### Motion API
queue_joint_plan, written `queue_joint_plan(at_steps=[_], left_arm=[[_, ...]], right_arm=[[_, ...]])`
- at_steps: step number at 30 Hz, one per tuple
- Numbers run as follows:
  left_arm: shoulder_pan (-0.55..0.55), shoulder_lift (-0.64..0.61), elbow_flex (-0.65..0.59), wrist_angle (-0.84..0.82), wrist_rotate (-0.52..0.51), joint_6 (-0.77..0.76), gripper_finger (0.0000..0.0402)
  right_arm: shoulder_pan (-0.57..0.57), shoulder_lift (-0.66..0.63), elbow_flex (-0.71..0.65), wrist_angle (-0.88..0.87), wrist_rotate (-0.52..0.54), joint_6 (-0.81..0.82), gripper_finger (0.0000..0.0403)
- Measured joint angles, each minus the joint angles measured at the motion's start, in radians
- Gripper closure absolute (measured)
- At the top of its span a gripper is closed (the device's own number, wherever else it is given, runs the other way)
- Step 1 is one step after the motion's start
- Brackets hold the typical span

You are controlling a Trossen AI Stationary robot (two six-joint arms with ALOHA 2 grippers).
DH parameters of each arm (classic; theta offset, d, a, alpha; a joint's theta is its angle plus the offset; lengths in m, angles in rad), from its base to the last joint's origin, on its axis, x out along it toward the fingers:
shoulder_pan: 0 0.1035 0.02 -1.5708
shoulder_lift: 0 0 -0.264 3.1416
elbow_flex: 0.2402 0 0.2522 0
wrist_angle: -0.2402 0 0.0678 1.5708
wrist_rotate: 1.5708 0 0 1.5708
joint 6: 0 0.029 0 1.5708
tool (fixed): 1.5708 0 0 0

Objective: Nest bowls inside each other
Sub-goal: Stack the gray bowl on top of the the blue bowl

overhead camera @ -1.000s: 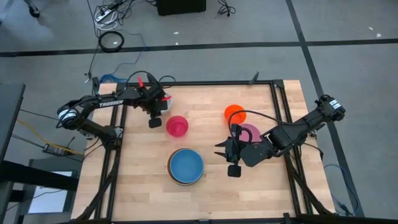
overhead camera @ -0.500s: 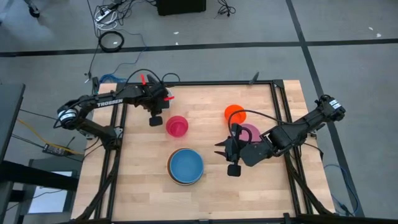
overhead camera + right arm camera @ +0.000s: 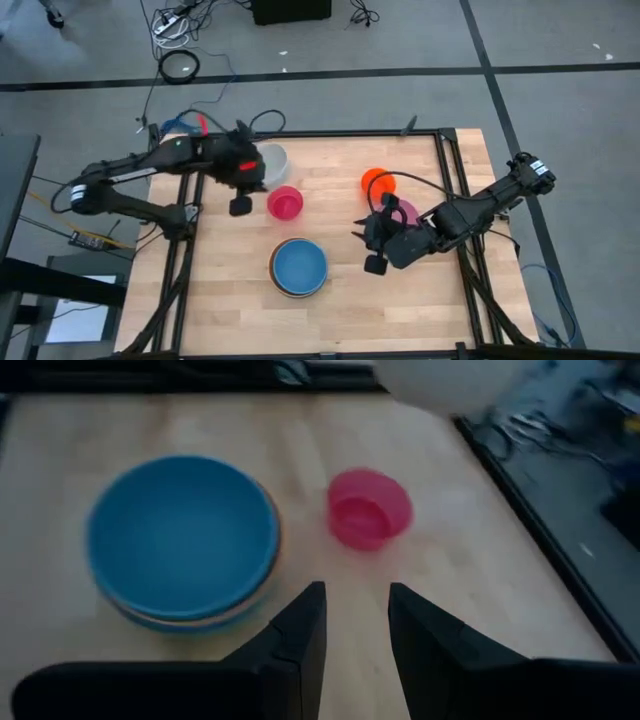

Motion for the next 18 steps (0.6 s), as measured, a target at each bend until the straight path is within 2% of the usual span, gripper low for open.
queue_joint_plan(at_steps=[3,8,14,18], left_arm=[[-0.114,-0.012,-0.001,0.015,0.0,-0.088,0.0396],[-0.299,0.01,-0.001,0.135,-0.025,-0.202,0.0396],[-0.464,0.098,-0.002,0.195,-0.097,-0.332,0.0396],[-0.544,0.165,-0.002,0.272,-0.107,-0.366,0.0396]], right_arm=[[0.0,0.0,0.0,-0.076,0.043,0.088,0.0305],[0.0,0.0,0.0,-0.186,0.085,0.189,0.0305],[0.002,0.0,0.0,-0.191,0.088,0.203,0.0305],[0.002,0.0,0.0,-0.191,0.087,0.203,0.0305]])
